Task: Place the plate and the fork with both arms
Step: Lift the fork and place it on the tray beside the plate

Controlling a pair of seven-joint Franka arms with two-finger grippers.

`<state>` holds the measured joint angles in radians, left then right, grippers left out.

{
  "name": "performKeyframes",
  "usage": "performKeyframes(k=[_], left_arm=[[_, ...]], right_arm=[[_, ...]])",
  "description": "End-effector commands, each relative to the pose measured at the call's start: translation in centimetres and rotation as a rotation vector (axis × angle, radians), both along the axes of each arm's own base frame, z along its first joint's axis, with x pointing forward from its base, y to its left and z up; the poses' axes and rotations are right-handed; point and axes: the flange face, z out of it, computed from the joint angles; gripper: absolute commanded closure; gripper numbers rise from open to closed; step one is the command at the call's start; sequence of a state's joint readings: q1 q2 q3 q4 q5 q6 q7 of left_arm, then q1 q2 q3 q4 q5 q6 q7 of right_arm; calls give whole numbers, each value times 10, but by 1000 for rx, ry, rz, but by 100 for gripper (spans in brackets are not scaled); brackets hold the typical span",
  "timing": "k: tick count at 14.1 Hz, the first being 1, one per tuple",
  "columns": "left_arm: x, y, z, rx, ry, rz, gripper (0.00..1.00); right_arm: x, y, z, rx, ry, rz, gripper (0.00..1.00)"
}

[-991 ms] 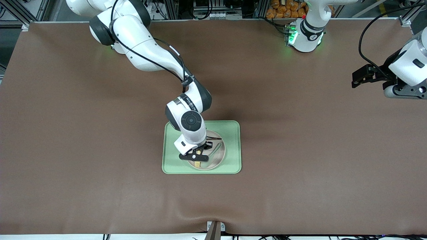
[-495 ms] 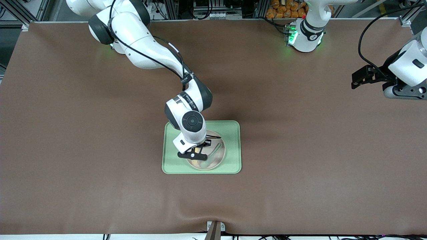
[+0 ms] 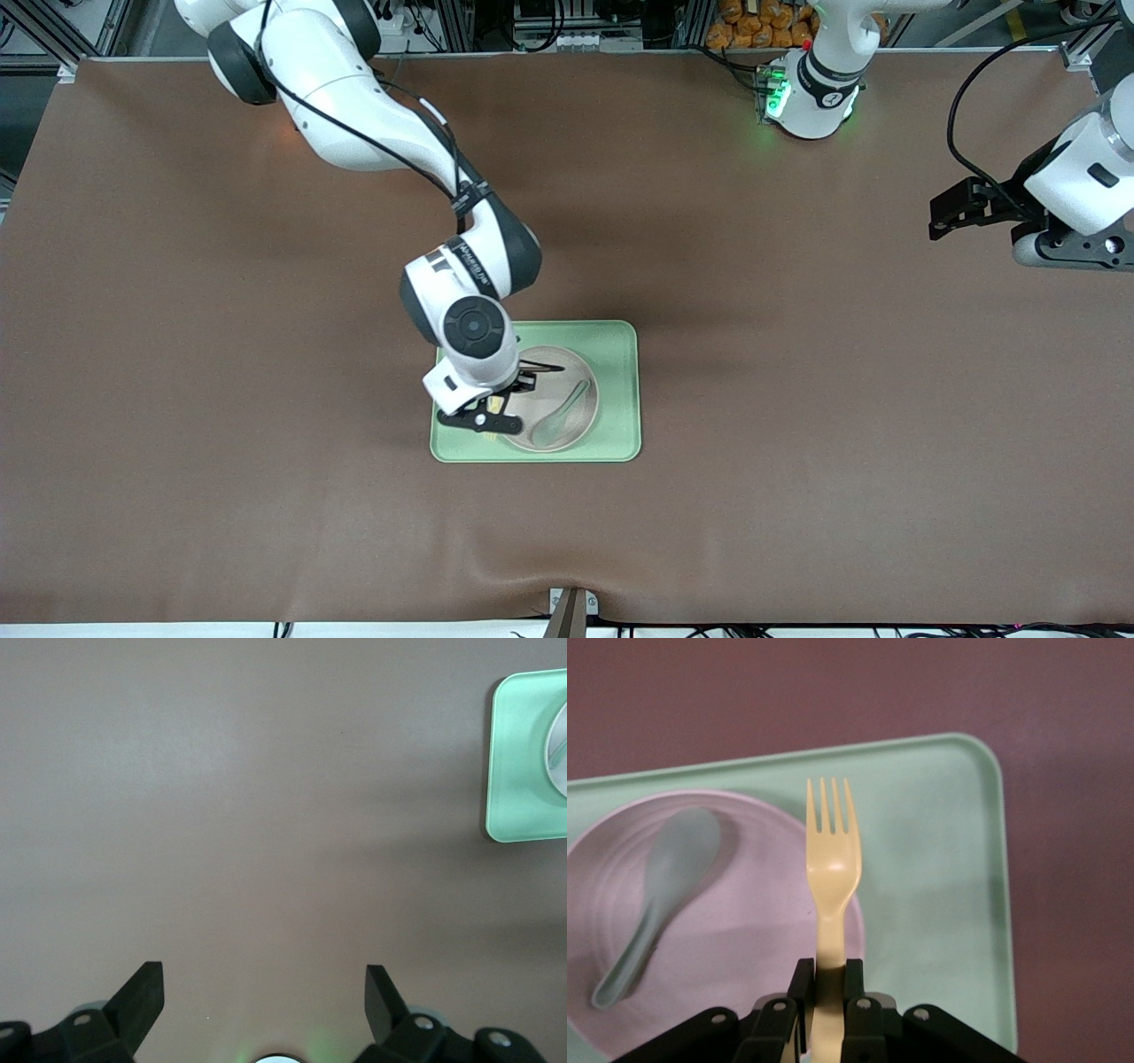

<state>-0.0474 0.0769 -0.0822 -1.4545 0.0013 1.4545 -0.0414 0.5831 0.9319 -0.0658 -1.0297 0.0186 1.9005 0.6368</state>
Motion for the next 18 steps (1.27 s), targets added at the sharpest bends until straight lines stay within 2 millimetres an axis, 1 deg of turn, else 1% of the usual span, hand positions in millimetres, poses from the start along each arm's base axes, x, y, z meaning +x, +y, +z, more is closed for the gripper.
performKeyframes(k=[1, 3, 4, 7, 8, 9, 10, 11, 13, 14, 15, 16, 18], left_arm=[[0, -3, 2, 10, -12, 6, 0], [0, -3, 2, 12, -13, 4, 0], [0, -4, 2, 10, -12, 4, 0], [0, -4, 2, 10, -12, 4, 0], [0, -4, 3, 10, -14, 4, 0], [0, -3, 3, 12, -14, 4, 0], [0, -5, 3, 13, -14, 1, 0], [0, -3, 3, 13, -14, 4, 0], [0, -4, 3, 13, -14, 3, 0], [0, -3, 3, 15, -16, 4, 0], [0, -4, 3, 15, -15, 3, 0], [0, -4, 3, 15, -15, 3, 0], [0, -4, 3, 14, -18, 3, 0]], right_arm=[[6, -20, -4, -3, 21, 57, 98], [14, -41, -10, -9, 36, 102, 98], [15, -46, -16, -9, 34, 110, 98], [8, -57, -44, -7, 29, 125, 98], [4, -59, -52, -11, 29, 145, 98], [-2, -56, -62, -10, 26, 153, 98], [-7, -58, -64, -7, 20, 154, 98], [-10, -60, -69, -5, 15, 154, 96], [-14, -58, -75, -5, 16, 160, 91], [-13, -59, -72, -5, 18, 156, 76], [-11, -61, -67, -3, 14, 151, 44], [-10, -61, -60, 2, 10, 151, 28], [-4, -65, -43, 10, 1, 147, 0]])
